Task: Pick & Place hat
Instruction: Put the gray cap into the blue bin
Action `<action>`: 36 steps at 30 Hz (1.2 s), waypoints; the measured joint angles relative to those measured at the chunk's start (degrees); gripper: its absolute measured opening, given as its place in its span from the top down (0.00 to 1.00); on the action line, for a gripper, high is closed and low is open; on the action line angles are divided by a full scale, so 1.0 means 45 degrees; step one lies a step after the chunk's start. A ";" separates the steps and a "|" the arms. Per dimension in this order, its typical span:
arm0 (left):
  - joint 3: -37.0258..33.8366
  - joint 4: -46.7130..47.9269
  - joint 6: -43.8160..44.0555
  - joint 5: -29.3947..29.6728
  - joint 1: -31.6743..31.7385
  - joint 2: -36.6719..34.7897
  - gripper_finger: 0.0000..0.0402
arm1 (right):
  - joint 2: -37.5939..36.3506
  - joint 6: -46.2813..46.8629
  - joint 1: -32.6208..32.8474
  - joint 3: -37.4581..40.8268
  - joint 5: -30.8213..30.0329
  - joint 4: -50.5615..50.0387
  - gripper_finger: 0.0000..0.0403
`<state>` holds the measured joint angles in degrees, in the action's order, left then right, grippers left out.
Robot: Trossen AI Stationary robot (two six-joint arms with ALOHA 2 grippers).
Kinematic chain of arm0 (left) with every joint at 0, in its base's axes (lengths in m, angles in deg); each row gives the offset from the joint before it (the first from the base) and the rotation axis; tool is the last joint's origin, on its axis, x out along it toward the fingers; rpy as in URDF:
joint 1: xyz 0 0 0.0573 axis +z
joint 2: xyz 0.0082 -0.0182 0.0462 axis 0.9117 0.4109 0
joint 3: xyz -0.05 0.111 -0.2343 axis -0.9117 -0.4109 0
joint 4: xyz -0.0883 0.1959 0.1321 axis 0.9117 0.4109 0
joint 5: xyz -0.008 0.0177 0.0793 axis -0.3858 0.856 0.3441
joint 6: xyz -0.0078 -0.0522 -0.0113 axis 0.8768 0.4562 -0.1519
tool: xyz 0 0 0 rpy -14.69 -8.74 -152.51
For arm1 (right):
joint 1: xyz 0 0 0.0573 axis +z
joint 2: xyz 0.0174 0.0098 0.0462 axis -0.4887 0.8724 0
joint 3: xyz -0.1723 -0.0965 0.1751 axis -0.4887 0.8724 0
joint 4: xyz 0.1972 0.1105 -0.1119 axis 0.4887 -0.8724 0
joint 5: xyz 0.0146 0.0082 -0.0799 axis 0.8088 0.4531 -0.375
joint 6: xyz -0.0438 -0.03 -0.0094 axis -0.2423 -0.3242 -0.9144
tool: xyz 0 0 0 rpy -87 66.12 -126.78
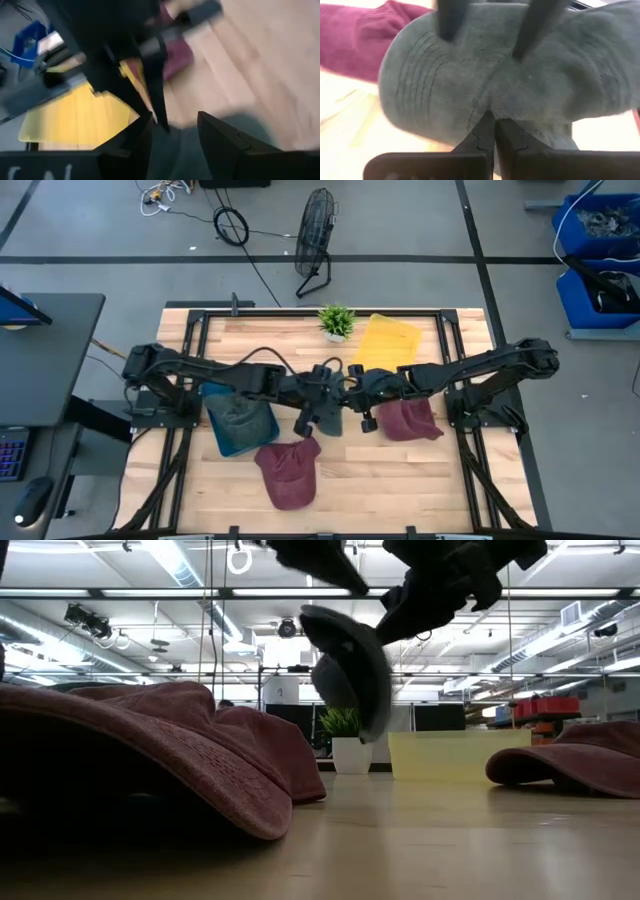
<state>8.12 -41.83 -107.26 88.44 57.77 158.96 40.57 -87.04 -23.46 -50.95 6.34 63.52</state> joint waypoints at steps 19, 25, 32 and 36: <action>0.0049 0.1804 0.2399 -0.1127 0.1471 0.1090 0.62 | 0.0047 -0.2226 0.0206 0.0000 -0.0085 0.0011 0.99; 0.0010 0.2044 0.2470 -0.1102 0.1360 0.1295 0.85 | 0.0053 -0.2275 0.0222 0.0019 -0.0243 0.0162 0.99; 0.0000 0.2161 0.3418 -0.0437 0.1290 0.1214 0.98 | 0.0039 -0.1348 0.0226 0.0018 -0.0595 0.0242 0.94; -0.0010 0.3608 0.3722 0.0819 0.1001 0.0918 0.99 | 0.0024 -0.1283 0.0229 0.0000 -0.1240 0.0062 0.84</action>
<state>8.08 -25.59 -90.51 92.13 62.28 163.09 40.68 -92.81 -22.43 -50.95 0.76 63.80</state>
